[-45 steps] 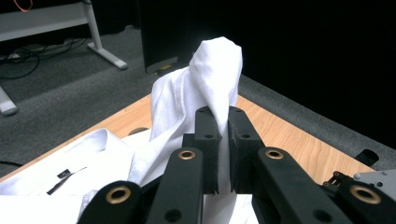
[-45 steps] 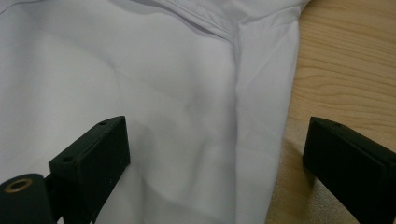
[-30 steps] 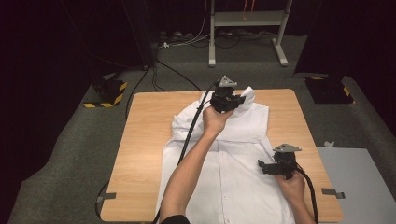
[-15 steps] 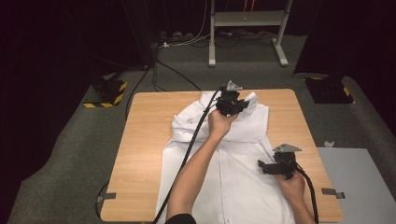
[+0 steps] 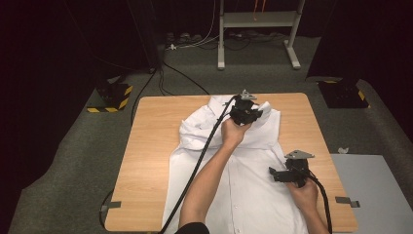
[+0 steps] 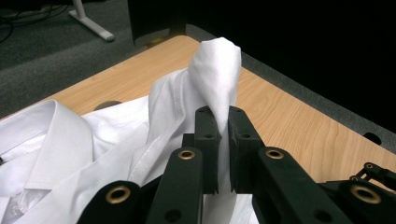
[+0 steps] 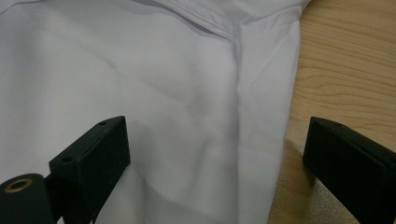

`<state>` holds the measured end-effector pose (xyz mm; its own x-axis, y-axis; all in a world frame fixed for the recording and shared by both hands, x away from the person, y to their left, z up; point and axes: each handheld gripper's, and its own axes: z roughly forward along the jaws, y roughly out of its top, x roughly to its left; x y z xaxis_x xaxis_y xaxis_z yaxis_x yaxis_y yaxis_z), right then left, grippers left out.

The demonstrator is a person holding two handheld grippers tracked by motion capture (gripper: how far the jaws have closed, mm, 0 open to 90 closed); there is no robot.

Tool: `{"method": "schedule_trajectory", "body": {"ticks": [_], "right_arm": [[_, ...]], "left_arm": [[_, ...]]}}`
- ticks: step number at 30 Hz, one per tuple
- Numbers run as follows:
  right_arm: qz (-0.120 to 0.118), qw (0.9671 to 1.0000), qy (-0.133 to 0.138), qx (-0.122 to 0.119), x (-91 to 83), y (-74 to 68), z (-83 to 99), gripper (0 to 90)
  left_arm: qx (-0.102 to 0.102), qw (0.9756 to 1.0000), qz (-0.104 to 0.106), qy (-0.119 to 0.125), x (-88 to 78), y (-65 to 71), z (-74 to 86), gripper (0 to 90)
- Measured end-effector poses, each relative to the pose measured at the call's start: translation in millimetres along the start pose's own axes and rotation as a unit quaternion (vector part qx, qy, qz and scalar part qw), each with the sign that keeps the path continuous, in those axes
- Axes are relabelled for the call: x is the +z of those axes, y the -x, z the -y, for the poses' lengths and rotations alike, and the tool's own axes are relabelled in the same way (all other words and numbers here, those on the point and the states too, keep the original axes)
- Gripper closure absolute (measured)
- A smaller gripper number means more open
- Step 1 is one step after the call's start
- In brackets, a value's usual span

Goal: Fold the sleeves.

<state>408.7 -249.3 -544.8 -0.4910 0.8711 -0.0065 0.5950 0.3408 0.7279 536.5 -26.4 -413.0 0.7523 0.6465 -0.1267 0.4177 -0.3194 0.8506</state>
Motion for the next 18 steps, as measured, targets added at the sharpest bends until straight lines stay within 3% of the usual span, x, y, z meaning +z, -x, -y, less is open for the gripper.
{"method": "schedule_trajectory", "body": {"ticks": [18], "right_arm": [[0.0,1.0,0.0,0.001,0.0,-0.2,0.0,7.0]], "left_arm": [[-0.01,0.9998,-0.001,-0.015,26.1,0.8,16.1,84.0]]}}
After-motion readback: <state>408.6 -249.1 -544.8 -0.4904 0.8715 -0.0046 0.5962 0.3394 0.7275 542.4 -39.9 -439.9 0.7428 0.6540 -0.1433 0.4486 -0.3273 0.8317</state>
